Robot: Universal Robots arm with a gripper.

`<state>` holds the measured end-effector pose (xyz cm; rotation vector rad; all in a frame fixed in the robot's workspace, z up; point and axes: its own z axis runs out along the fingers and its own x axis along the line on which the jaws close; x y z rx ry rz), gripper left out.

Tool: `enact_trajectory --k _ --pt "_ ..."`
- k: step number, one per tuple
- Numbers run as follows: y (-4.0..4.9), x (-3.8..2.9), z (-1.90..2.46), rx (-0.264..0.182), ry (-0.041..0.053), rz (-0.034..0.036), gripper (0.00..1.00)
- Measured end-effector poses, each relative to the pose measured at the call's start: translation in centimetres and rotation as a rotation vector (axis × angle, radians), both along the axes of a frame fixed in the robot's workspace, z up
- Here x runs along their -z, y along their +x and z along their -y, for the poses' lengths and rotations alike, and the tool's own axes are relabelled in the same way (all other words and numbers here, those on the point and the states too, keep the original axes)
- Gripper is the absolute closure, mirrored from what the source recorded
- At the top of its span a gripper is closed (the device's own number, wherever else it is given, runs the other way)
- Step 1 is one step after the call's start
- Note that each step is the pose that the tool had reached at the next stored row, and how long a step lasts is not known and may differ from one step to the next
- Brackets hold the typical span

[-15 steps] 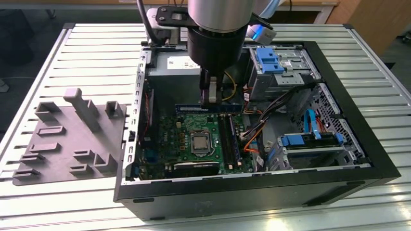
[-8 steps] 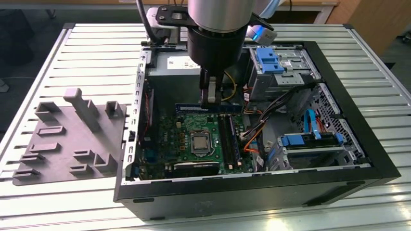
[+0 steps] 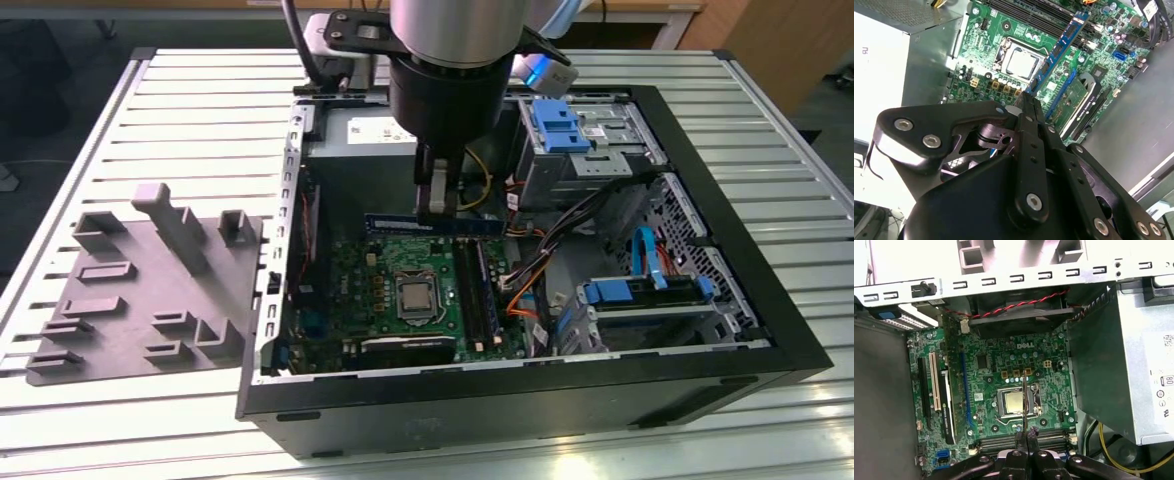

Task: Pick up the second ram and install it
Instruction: 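Insert the second ram into the second slot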

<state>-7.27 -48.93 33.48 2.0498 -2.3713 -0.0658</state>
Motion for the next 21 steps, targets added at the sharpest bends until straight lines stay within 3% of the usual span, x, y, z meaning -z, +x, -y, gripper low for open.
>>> enact_trajectory --k 21 --pt "0.00 0.02 0.00 0.107 0.0000 0.0000 0.89"
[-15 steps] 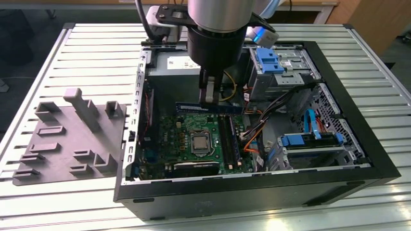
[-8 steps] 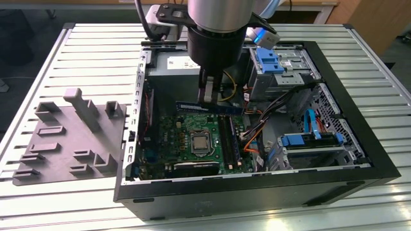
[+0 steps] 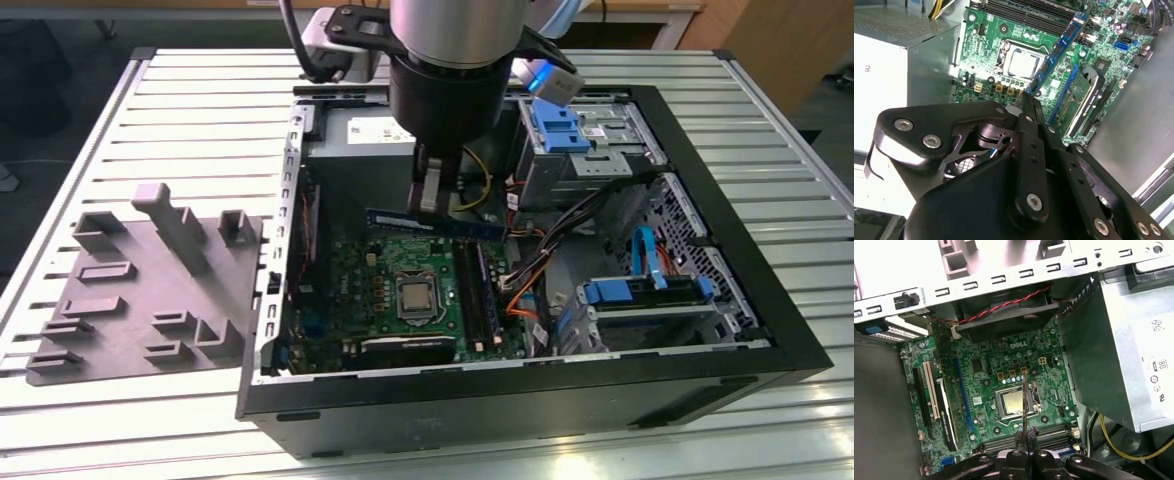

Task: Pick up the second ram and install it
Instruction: 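Insert the second ram into the second slot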

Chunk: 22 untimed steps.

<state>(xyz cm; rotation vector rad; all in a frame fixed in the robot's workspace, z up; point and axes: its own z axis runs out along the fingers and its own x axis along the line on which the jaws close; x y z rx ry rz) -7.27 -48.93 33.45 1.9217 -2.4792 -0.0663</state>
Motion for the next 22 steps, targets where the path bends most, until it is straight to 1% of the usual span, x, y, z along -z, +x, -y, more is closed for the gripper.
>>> enact_trajectory --k 22 --pt "0.00 0.04 0.00 0.097 0.0000 0.0000 0.89"
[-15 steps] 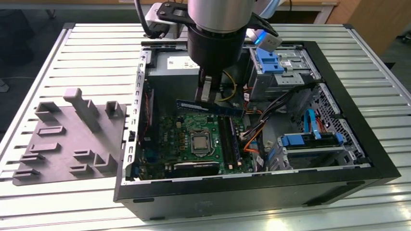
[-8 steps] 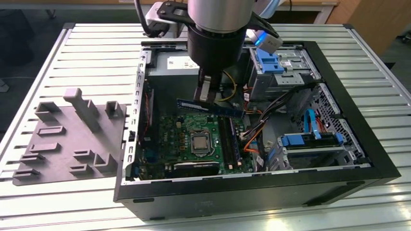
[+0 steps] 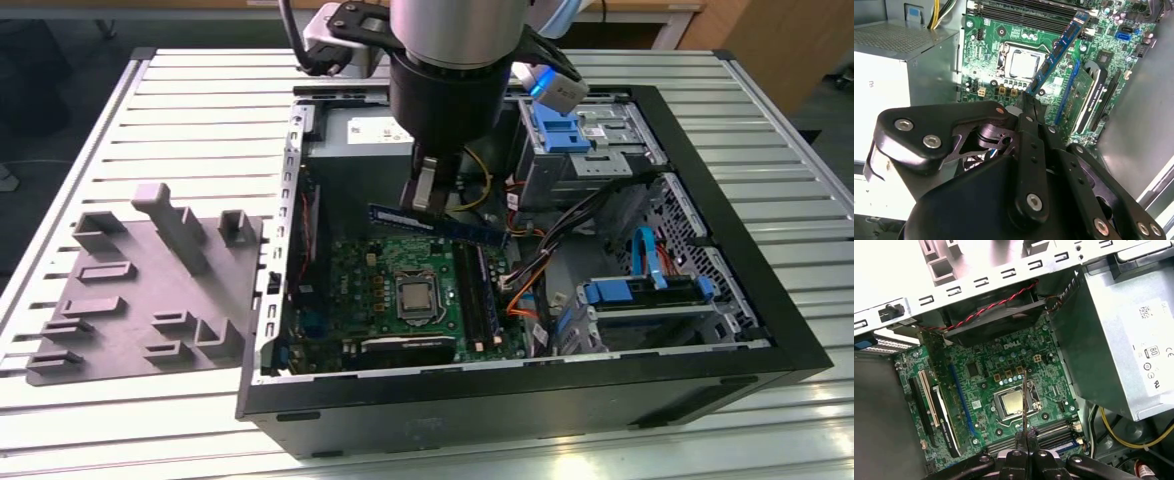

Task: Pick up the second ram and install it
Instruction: 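Insert the second ram into the second slot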

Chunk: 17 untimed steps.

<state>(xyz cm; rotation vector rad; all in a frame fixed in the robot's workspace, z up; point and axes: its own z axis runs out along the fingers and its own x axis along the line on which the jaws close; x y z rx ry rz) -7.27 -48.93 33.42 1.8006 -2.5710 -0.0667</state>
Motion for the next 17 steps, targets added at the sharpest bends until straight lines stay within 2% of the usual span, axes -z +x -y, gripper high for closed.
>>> enact_trajectory --k 17 --pt "0.00 0.02 0.00 0.062 0.0000 0.0000 0.89"
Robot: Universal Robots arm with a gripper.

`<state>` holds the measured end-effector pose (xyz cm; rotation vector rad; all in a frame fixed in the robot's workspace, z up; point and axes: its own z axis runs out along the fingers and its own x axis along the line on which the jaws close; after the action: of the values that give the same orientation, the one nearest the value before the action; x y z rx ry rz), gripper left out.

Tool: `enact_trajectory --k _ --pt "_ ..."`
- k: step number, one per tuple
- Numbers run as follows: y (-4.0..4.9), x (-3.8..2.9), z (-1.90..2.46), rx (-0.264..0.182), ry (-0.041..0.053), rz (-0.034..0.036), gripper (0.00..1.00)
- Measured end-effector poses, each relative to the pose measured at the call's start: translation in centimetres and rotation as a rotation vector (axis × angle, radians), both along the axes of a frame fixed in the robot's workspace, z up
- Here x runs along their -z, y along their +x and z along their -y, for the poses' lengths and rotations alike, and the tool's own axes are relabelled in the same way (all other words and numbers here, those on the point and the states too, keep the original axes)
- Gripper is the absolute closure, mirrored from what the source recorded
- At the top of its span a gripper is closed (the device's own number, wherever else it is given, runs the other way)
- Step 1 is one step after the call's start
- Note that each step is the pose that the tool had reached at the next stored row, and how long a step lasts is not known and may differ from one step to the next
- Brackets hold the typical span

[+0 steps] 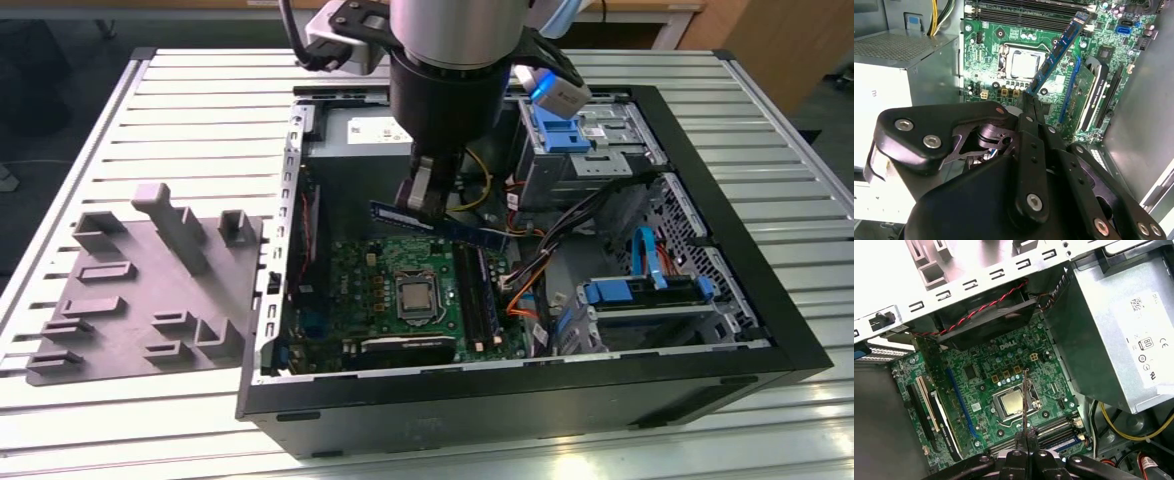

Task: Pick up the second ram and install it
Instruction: 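Insert the second ram into the second slot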

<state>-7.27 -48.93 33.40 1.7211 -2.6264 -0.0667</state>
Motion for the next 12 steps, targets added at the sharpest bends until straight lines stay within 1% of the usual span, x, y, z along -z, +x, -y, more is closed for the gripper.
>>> enact_trajectory --k 12 --pt "0.00 0.00 0.00 0.035 0.0000 0.0000 0.89"
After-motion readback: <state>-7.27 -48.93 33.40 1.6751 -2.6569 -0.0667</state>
